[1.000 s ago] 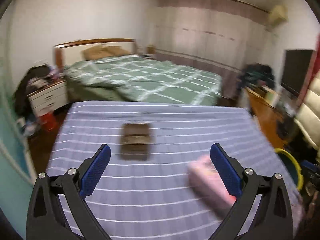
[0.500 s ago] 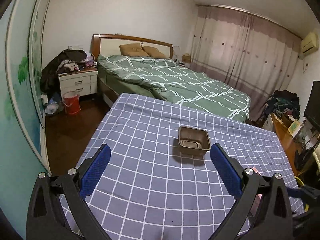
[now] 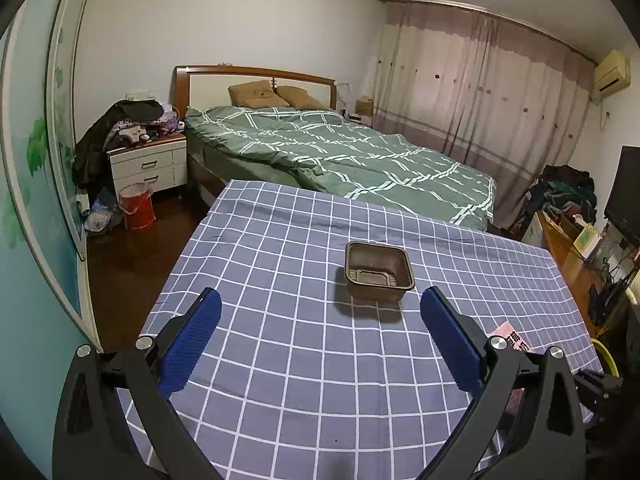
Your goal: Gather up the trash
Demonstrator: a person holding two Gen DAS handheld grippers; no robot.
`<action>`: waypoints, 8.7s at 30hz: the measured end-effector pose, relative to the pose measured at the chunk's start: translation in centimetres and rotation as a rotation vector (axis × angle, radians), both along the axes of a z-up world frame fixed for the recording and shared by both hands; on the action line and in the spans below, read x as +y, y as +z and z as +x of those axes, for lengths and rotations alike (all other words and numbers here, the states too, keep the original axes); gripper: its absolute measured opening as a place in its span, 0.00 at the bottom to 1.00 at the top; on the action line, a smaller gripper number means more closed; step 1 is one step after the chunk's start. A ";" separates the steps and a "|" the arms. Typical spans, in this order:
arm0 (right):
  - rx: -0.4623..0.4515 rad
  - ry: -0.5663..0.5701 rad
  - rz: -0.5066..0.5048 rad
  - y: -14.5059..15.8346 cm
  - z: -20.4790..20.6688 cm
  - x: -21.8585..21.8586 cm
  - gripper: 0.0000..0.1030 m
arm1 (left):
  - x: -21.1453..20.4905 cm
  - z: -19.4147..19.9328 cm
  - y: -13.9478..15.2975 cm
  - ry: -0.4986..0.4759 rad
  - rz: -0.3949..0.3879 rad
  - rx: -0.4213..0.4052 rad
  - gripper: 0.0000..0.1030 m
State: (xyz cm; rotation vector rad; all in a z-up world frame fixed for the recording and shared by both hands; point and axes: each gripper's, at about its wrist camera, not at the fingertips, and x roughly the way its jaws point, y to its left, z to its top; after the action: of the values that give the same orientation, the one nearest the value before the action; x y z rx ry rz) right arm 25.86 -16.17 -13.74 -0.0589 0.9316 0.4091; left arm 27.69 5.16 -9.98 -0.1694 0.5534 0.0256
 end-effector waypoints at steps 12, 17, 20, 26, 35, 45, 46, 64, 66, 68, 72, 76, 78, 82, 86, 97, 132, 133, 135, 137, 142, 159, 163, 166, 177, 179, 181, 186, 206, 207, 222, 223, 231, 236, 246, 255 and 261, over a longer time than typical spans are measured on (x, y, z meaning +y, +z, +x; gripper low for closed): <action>-0.007 0.013 0.002 1.4 0.1 -0.1 0.48 | -0.3 0.1 -0.2 -0.004 0.017 0.000 0.95; -0.042 -0.027 0.068 3.5 -1.2 -2.8 0.47 | -0.4 0.2 -0.3 -0.009 0.013 0.011 0.95; -0.066 -0.076 0.087 4.7 -2.0 -5.5 0.47 | -0.5 0.3 -0.4 -0.017 0.017 0.014 0.95; -0.111 -0.268 0.093 6.3 -3.9 -14.1 0.48 | -0.8 0.3 -0.5 -0.025 0.020 0.018 0.95; -0.104 -0.573 0.032 4.6 -6.4 -26.5 0.48 | -0.8 0.2 -0.5 -0.021 0.025 0.020 0.95; -0.030 -0.767 -0.028 0.8 -6.8 -33.0 0.54 | -1.0 0.4 -0.7 -0.023 0.034 0.026 0.95; -0.036 -0.784 -0.025 0.8 -7.1 -33.5 0.60 | -1.0 0.4 -0.7 -0.023 0.034 0.027 0.95; -0.200 -0.474 0.110 5.1 -3.1 -19.2 0.69 | -4.7 3.5 -1.1 -0.153 0.064 0.172 0.95; -0.183 -0.471 0.118 4.5 -3.0 -19.2 0.69 | -5.4 5.3 -1.1 -0.173 0.066 0.206 0.95; -0.163 -0.465 0.126 4.0 -2.6 -19.3 0.69 | -5.9 7.8 -1.2 -0.176 0.064 0.255 0.95; -0.150 -0.449 0.120 3.3 -2.4 -18.9 0.69 | -6.4 12.3 -1.7 -0.153 0.069 0.329 0.95; -0.143 -0.432 0.119 3.0 -2.5 -18.6 0.69 | -6.1 16.1 -3.0 -0.102 0.075 0.406 0.95; -0.139 -0.427 0.124 3.0 -2.5 -18.5 0.69 | -6.1 17.2 -3.6 -0.101 0.064 0.439 0.95; -0.132 -0.416 0.139 3.0 -2.6 -18.5 0.69 | -6.3 18.3 -4.7 -0.100 0.070 0.485 0.95; -0.134 -0.409 0.147 3.2 -2.8 -18.5 0.69 | -6.4 18.9 -5.3 -0.095 0.067 0.507 0.76; -0.198 -0.470 0.141 5.2 -6.6 -21.6 0.69 | -11.7 14.2 -1.8 -0.256 0.085 0.435 0.67; -0.296 -0.881 0.122 6.0 -25.8 -37.5 0.71 | -54.2 0.0 -1.8 -0.943 0.094 0.439 0.89; -0.296 -0.878 0.122 6.0 -25.8 -37.3 0.71 | -52.9 -0.4 -1.1 -0.940 0.077 0.427 0.89; -0.294 -0.870 0.128 6.0 -25.8 -37.0 0.72 | -50.4 -1.5 0.8 -0.932 0.051 0.373 0.89; -0.291 -0.853 0.139 6.1 -25.6 -36.5 0.72 | -47.1 -2.9 3.0 -0.908 0.045 0.289 0.95; -0.308 -0.764 0.154 7.0 -24.7 -33.2 0.72 | -36.1 -8.3 8.0 -0.761 0.036 0.072 0.95; -0.449 -0.580 0.030 12.1 -26.9 -22.8 0.82 | -11.5 -22.2 10.2 -0.270 0.020 -0.063 0.95; -0.458 -0.561 0.034 12.3 -27.6 -22.0 0.83 | -10.3 -24.6 10.0 -0.238 0.035 -0.095 0.95; -0.465 -0.568 0.046 12.5 -27.8 -22.0 0.84 | -9.7 -25.5 10.3 -0.230 0.034 -0.114 0.95; -0.460 -0.577 0.053 12.5 -27.5 -22.2 0.84 | -9.9 -25.2 10.1 -0.217 0.023 -0.105 0.95; -0.458 -0.576 0.054 12.4 -27.4 -22.2 0.84 | -10.2 -25.1 10.2 -0.214 0.025 -0.108 0.95; -0.457 -0.575 0.055 12.3 -27.3 -22.2 0.84 | -10.3 -25.0 10.2 -0.210 0.027 -0.110 0.95; -0.456 -0.572 0.054 12.2 -27.3 -22.1 0.84 | -10.1 -25.0 10.1 -0.205 0.021 -0.108 0.95; -0.444 -0.576 0.053 11.9 -27.0 -21.9 0.84 | -10.2 -25.2 10.1 -0.216 0.015 -0.105 0.95; -0.442 -0.576 0.054 11.8 -26.9 -22.0 0.84 | -10.3 -25.2 10.1 -0.217 0.016 -0.104 0.95; -0.438 -0.576 0.057 11.7 -26.8 -22.0 0.84 | -10.7 -25.1 9.8 -0.231 0.011 -0.095 0.95; -0.438 -0.577 0.058 11.7 -26.8 -22.0 0.84 | -10.6 -25.1 9.7 -0.230 0.011 -0.095 0.95; -0.436 -0.575 0.057 11.6 -26.7 -21.9 0.84 | -10.6 -25.0 9.6 -0.231 0.010 -0.092 0.95; -0.436 -0.576 0.058 11.6 -26.7 -21.9 0.84 | -10.7 -25.0 9.4 -0.234 0.010 -0.091 0.95; -0.435 -0.576 0.057 11.7 -26.7 -21.9 0.84 | -10.6 -24.9 9.3 -0.232 0.009 -0.087 0.95; -0.432 -0.572 0.058 11.5 -26.6 -21.5 0.84 | -10.7 -24.6 9.0 -0.236 0.001 -0.077 0.95; -0.430 -0.572 0.058 11.4 -26.6 -21.4 0.84 | -10.8 -24.5 8.8 -0.236 0.004 -0.071 0.95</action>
State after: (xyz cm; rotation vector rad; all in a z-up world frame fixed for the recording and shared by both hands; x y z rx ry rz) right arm -0.77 -37.62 -2.29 0.1660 0.4772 -0.1094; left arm 3.19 -5.62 -1.19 -0.0996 0.4993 -0.2079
